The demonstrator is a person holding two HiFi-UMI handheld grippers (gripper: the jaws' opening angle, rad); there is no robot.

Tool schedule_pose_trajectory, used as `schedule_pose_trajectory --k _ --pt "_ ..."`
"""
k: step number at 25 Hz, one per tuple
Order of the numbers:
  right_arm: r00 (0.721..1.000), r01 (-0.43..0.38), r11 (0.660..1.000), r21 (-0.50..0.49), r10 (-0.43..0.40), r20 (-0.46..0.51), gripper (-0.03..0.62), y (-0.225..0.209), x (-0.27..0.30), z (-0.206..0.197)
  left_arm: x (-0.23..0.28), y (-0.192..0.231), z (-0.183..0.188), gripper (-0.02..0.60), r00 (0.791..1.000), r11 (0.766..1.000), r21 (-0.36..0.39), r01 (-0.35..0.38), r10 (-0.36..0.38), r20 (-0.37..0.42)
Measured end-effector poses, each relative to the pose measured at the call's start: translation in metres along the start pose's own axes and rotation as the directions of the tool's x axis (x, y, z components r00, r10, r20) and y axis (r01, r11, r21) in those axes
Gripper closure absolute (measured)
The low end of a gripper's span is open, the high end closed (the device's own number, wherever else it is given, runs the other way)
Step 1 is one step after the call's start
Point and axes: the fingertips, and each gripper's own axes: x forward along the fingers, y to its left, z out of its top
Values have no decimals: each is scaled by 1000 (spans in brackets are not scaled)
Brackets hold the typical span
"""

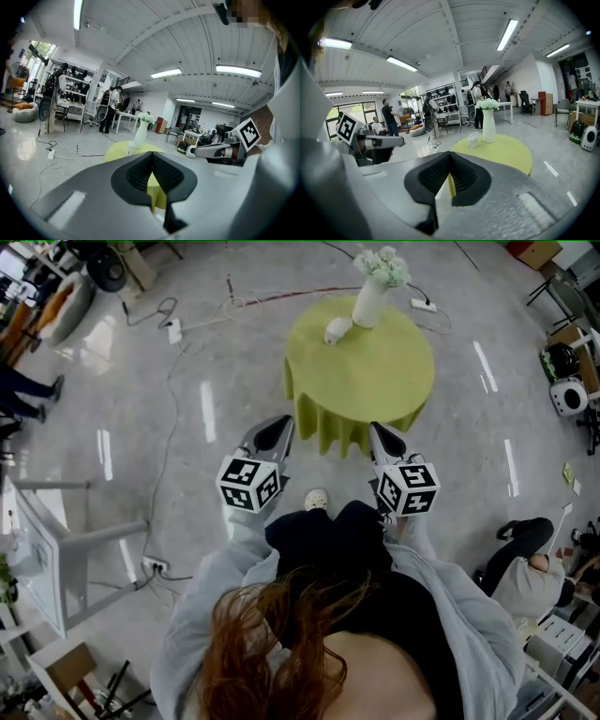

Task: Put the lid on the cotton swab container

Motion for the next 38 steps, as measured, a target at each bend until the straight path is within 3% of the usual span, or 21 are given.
schedule_pose_trajectory --k 8,13,38 --pt "999 43 999 20 -42 -26 592 -14 -14 -9 6 -13 -15 565 999 1000 -19 23 -23 -35" --pt "998 43 999 23 -42 -42 592 -21 -5 -11 13 -3 -23 564 998 1000 -27 1 -3 -63" --pt "990 -90 995 -52 83 -115 592 -93 154 74 126 85 47 565 993 993 -29 -111 110 -40"
